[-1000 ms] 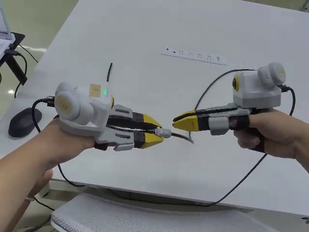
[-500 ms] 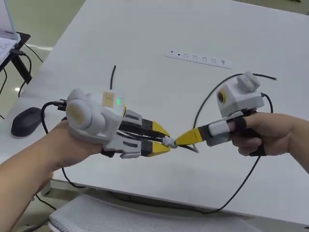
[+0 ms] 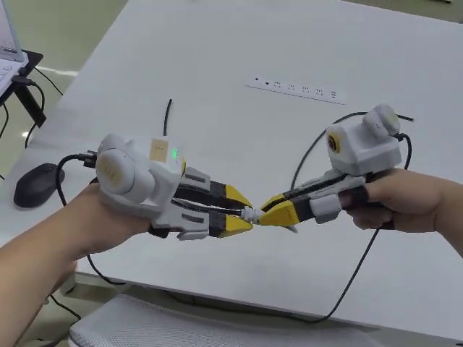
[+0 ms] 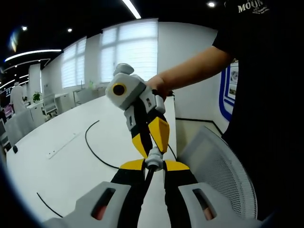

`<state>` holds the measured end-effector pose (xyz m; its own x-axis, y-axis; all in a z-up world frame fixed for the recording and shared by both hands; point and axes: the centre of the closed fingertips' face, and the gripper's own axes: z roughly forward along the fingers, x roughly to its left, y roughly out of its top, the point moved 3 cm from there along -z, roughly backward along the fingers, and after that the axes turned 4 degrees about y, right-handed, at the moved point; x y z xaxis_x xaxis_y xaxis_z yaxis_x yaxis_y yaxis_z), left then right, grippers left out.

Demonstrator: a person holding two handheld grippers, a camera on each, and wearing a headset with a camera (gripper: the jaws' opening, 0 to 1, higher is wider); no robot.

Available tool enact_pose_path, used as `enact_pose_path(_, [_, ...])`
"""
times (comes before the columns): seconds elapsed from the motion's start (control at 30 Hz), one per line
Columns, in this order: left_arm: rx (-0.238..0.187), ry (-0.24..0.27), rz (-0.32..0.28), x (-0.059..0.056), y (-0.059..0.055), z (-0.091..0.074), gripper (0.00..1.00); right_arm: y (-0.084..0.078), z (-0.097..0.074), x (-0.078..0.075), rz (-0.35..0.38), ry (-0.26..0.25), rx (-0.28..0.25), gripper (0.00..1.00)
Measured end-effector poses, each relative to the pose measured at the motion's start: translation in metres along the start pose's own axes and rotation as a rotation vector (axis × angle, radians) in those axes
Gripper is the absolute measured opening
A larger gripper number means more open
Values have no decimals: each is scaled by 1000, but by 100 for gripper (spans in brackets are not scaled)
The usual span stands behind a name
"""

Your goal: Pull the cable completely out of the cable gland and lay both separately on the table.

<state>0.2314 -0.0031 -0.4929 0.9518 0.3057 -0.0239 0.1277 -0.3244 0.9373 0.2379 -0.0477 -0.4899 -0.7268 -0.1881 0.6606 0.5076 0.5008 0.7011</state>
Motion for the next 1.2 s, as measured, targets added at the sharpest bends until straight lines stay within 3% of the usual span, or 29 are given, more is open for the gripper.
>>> enact_pose_path(0.03, [-4,-2,-13,-1,1,-1,15,1,0,3,-91,-37,27,7])
enact_pose_path(0.13, [-16,-8,-37,-3,2,-2,15,1,2,6,-212,-119,74,7])
enact_pose_path(0.2, [-32,-9,-82,-4,0,-2,15,1,3,8,-324,-194,123,7])
enact_pose_path(0.37, [-39,-10,-115,-5,-2,-3,15,-3,7,9,-579,-360,239,7])
enact_pose_path(0.4, [-38,-11,-119,-6,-2,-3,15,-3,8,9,-599,-371,247,7])
enact_pose_path(0.53, [-39,-5,-151,-4,-4,-8,15,-3,13,10,-807,-541,312,7])
enact_pose_path(0.63, [-52,-1,-173,-2,-3,-12,15,-1,16,13,-904,-626,327,7])
enact_pose_path(0.77, [-46,-8,-162,-5,-4,-14,15,-4,21,15,-910,-652,324,8])
enact_pose_path(1.0, [-56,-10,-145,-6,-1,-16,15,-1,19,16,-823,-689,260,9])
enact_pose_path(1.07, [-60,-3,-140,-5,1,-17,15,-1,16,15,-748,-712,222,12])
enact_pose_path(1.17, [-70,8,-132,-1,3,-18,15,0,9,15,-623,-740,123,15])
enact_pose_path(1.2, [-67,14,-136,0,3,-18,15,-5,5,12,-545,-767,110,19])
